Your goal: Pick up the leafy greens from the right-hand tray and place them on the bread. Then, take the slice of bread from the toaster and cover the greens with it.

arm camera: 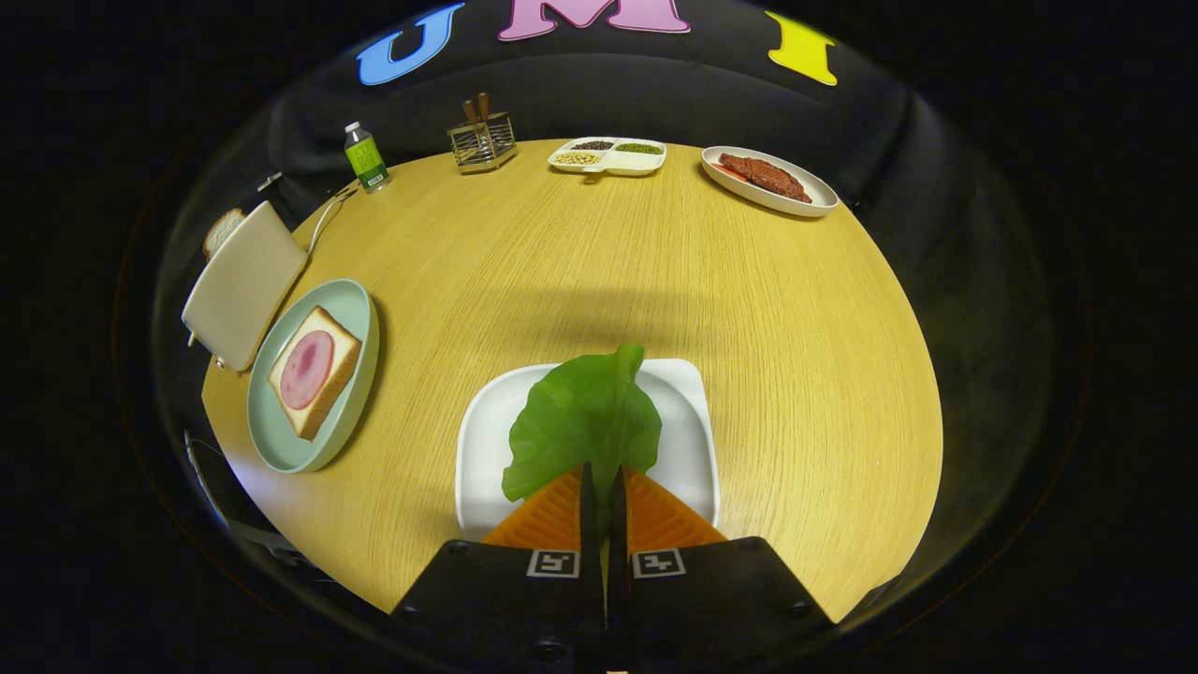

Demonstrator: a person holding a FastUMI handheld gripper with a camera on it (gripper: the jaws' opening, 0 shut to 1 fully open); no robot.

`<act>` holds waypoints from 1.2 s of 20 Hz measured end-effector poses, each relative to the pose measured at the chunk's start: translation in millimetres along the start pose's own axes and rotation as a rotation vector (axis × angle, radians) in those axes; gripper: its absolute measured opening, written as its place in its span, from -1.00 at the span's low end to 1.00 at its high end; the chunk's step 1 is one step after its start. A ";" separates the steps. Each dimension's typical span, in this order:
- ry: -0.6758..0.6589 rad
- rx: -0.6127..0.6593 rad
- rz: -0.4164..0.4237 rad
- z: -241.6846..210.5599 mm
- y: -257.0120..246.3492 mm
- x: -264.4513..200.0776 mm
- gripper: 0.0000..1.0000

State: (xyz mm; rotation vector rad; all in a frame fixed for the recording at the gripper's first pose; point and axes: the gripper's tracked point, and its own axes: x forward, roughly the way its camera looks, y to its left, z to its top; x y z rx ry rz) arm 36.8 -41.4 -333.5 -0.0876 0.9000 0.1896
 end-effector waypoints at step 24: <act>-0.135 -0.163 0.262 101.4 216.5 -70.3 -0.88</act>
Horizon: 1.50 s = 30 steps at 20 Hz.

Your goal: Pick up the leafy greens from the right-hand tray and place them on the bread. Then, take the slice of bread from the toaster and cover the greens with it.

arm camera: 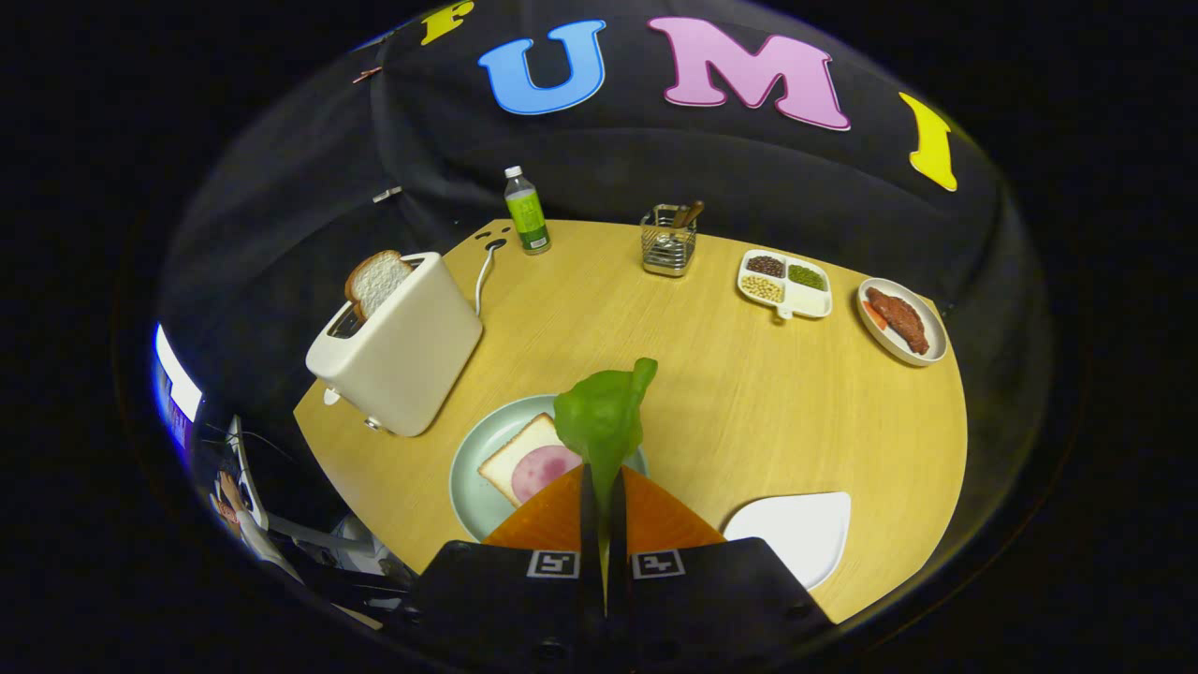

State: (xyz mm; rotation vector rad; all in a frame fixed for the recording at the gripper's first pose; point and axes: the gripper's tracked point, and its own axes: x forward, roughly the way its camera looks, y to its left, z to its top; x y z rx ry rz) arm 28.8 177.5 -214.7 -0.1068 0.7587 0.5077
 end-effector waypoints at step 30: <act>-0.129 -0.114 -0.004 66.0 93.5 33.4 0.99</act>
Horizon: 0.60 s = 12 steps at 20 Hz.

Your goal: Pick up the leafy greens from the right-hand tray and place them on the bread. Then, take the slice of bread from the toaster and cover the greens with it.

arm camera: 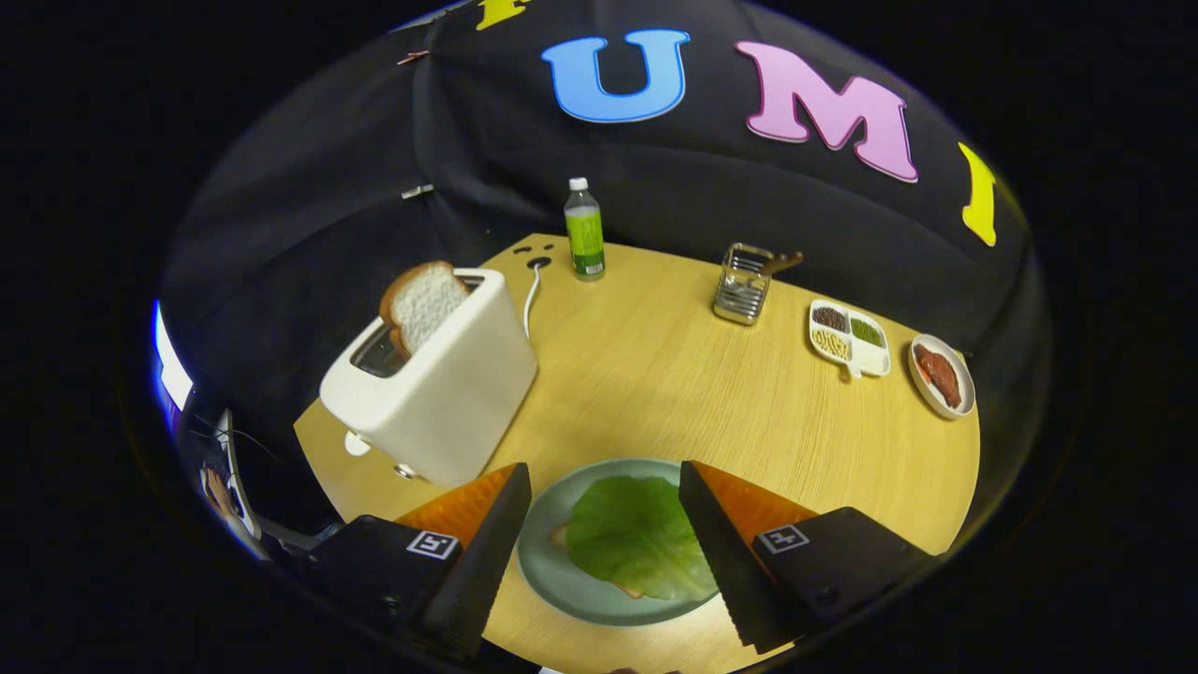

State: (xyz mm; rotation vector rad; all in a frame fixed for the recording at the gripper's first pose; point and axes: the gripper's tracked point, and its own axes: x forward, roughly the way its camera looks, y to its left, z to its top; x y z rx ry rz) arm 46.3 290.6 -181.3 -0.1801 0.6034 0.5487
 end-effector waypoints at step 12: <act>-0.111 -0.211 0.115 99.3 123.1 29.3 0.99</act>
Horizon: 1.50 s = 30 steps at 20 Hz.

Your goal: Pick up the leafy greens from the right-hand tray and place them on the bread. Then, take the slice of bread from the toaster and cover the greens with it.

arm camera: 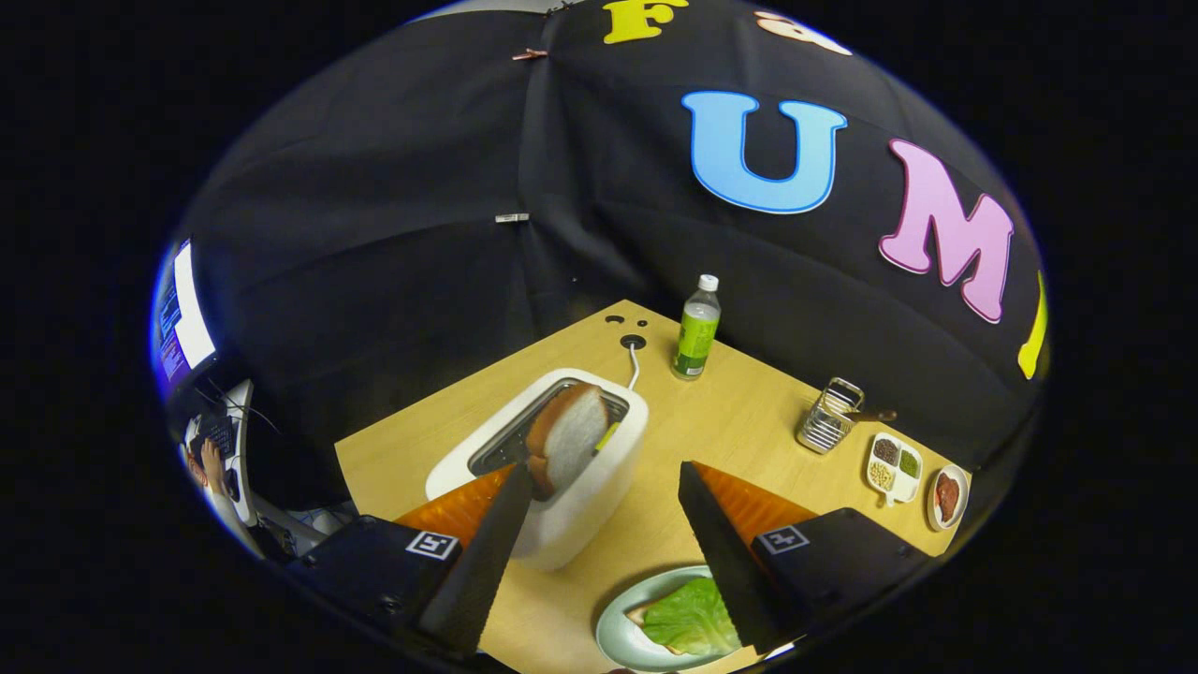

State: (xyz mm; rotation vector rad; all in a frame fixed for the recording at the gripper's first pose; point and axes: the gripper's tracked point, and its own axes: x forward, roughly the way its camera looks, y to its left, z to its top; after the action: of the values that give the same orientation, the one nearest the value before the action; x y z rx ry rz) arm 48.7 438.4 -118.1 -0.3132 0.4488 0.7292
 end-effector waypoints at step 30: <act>0.145 0.013 -0.049 -2.1 17.4 97.1 -0.75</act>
State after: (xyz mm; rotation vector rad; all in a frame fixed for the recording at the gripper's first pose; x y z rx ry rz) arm 99.9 504.9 -170.1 -0.3656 0.5812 0.6582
